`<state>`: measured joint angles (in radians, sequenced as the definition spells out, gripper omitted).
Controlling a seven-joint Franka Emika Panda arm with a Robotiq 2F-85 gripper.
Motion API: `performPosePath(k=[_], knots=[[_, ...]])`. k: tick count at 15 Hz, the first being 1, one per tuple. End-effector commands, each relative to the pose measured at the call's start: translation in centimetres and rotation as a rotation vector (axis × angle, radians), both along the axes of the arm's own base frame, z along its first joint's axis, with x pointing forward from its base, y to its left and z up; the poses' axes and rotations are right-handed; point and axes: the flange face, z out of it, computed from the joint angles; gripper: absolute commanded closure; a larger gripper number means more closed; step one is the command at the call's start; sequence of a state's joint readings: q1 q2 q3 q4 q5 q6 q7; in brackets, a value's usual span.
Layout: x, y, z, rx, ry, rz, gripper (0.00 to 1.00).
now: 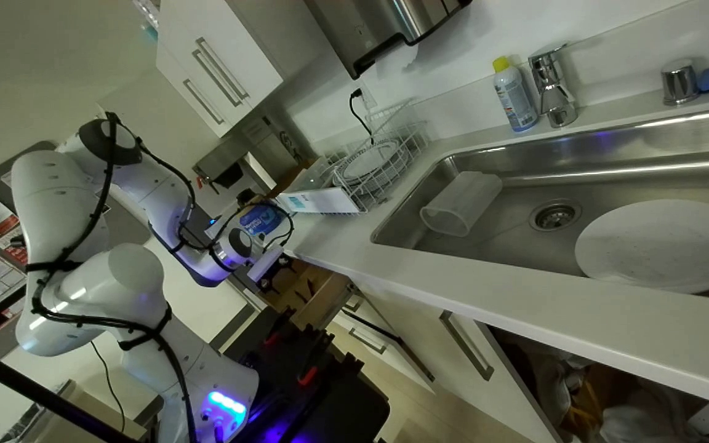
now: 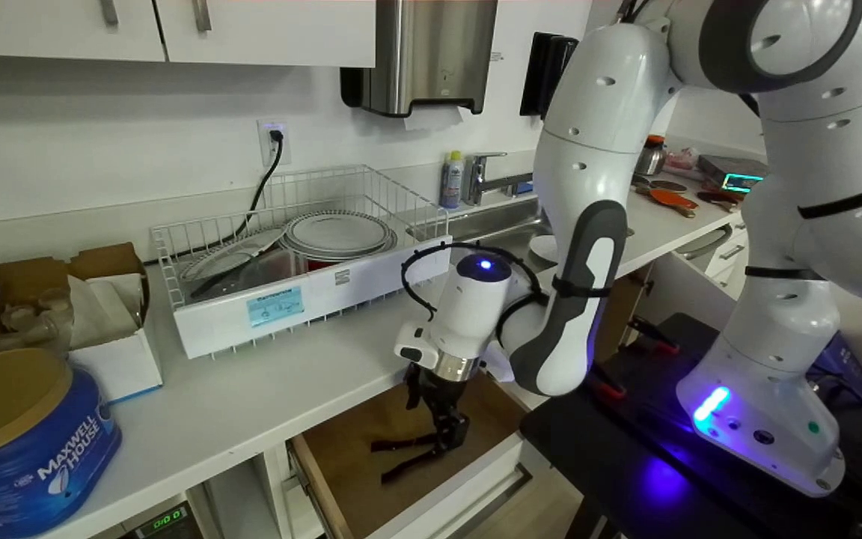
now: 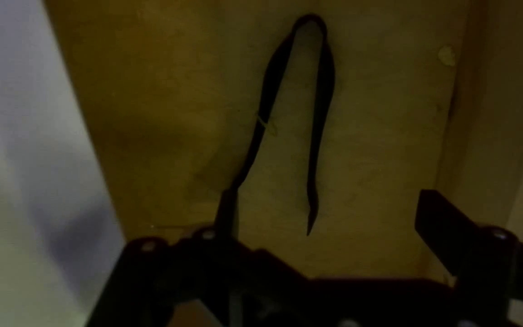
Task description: Remove the black tongs from the sink and place them inside the open drawer on the left
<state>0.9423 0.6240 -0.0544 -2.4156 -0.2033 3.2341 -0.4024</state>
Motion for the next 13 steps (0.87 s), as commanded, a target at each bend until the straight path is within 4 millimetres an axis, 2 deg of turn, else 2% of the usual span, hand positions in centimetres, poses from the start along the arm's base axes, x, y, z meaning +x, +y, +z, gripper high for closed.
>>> performPosePath(k=[1, 6, 13], knots=[[-0.2, -0.9, 5.9, -0.024, -0.007, 0.006, 0.0], [-0.1, -1.7, 12.5, -0.091, 0.033, 0.001, 0.0], [-0.4, -1.1, 18.9, -0.043, 0.147, -0.001, 0.0]])
